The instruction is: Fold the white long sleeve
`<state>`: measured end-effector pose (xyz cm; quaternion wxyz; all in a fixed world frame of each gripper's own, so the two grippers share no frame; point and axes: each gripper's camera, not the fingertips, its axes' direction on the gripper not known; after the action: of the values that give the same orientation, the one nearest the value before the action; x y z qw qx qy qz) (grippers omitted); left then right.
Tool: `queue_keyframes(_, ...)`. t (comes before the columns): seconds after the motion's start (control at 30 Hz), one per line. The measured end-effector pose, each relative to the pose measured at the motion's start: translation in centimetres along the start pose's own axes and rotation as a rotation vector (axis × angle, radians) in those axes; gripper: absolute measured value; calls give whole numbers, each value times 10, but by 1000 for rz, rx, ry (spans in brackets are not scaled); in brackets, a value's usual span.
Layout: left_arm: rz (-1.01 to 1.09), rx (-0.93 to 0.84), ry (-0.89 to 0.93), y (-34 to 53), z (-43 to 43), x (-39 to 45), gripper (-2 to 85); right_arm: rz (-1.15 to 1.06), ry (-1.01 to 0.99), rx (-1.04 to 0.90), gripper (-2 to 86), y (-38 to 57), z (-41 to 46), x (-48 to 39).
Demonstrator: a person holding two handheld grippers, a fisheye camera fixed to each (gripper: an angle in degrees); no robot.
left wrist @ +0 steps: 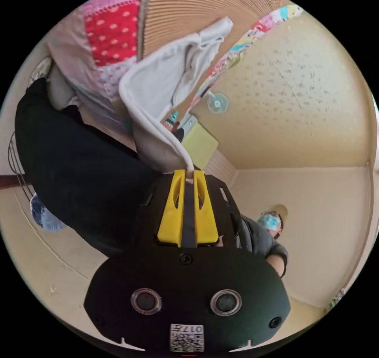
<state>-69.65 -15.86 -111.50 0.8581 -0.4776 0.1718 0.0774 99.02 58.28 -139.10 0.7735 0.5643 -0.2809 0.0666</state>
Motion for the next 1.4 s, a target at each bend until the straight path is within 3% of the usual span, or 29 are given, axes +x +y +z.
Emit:
queue_keyframes(0.1, -7, 154, 8, -33, 3, 15, 42, 114, 21, 90, 29, -44, 10, -7)
queue_keyframes(0.37, 195, 293, 9, -144, 54, 157, 45, -106, 94, 180, 33, -194, 80, -179)
queue_keyframes(0.57, 315, 345, -31, -207, 87, 224, 51, -119, 48, 330, 54, -257, 115, -248)
queue_keyframes(0.67, 453, 394, -157, -208, 90, 237, 77, -148, -51, 426, 70, -264, 123, -246)
queue_keyframes(0.73, 379, 412, -417, -199, 97, 216, 118, -146, -22, 443, 75, -262, 128, -236)
queue_keyframes(0.83, 267, 338, -659, -189, 116, 165, 173, -140, 92, 362, 75, -256, 139, -207)
queue_keyframes(1.03, 204, 177, -751, -192, 170, 102, 136, -90, 282, 131, 56, -224, 162, -129)
queue_keyframes(1.23, 246, 166, -825, -182, 197, 139, 51, -271, 660, -211, 24, -208, 238, -130)
queue_keyframes(1.4, 527, 181, -976, -128, 286, 224, 49, -390, 669, -315, 12, -203, 285, -148)
